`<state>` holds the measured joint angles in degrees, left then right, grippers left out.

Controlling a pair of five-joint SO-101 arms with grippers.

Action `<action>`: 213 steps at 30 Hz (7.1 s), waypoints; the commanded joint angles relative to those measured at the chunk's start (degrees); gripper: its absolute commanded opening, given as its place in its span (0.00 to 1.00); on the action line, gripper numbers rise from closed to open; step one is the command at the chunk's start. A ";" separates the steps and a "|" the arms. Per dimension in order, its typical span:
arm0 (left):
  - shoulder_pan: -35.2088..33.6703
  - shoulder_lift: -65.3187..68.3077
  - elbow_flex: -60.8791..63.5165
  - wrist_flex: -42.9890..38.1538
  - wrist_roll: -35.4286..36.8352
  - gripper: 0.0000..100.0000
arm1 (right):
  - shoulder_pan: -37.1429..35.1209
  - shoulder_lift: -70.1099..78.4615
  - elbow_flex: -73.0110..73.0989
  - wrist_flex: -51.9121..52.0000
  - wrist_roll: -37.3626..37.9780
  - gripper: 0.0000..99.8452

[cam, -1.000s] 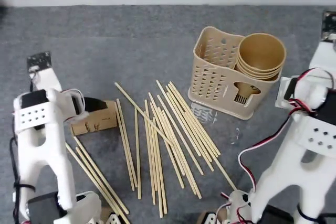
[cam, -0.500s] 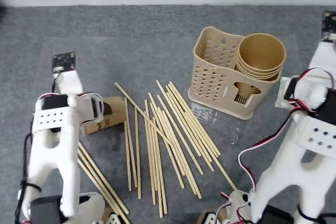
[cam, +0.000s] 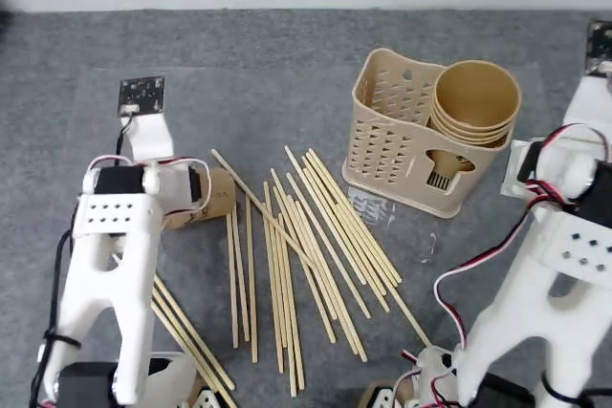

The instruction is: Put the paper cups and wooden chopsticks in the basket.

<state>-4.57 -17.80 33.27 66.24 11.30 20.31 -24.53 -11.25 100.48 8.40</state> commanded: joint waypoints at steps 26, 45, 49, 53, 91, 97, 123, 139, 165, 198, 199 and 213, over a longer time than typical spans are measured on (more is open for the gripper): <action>28.31 -0.09 -54.46 12.04 20.04 0.01 | 31.52 -1.27 -4.57 1.63 17.14 0.37; 43.25 8.53 -54.02 -14.15 21.54 0.01 | 36.00 -1.27 -4.48 1.98 19.25 0.37; 44.84 12.84 -54.11 -17.76 21.54 0.01 | 36.00 -1.27 -4.40 2.07 19.16 0.37; 46.51 15.47 -54.11 -20.48 21.36 0.01 | 36.00 -1.27 -4.40 2.07 18.90 0.37; 49.14 25.14 -66.33 -27.25 9.58 0.29 | 35.56 -10.86 10.73 -5.49 21.10 0.37; 48.35 25.14 -71.25 -27.08 9.67 0.29 | 35.56 -10.77 10.81 -5.49 21.19 0.37; 18.20 1.76 -72.40 20.31 14.68 0.01 | -1.01 -10.86 10.64 -34.68 6.59 0.01; 9.23 1.32 -59.74 28.04 18.73 0.01 | -13.23 -5.23 8.26 -44.88 1.32 0.01; 4.92 -4.31 -51.56 31.30 20.40 0.01 | -10.95 -0.48 12.84 -42.51 1.41 0.01; -0.18 -34.90 10.51 5.27 15.03 0.01 | -34.24 -16.84 18.02 -11.91 13.01 0.01; -0.18 -34.90 11.56 5.27 15.03 0.01 | -35.74 -16.84 19.60 -11.03 13.01 0.01; -4.40 -34.90 25.45 -7.12 15.12 0.01 | -40.40 -16.75 53.89 -33.01 13.36 0.15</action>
<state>-7.38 -51.47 57.19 63.96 27.03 -19.78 -39.82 39.47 72.35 20.88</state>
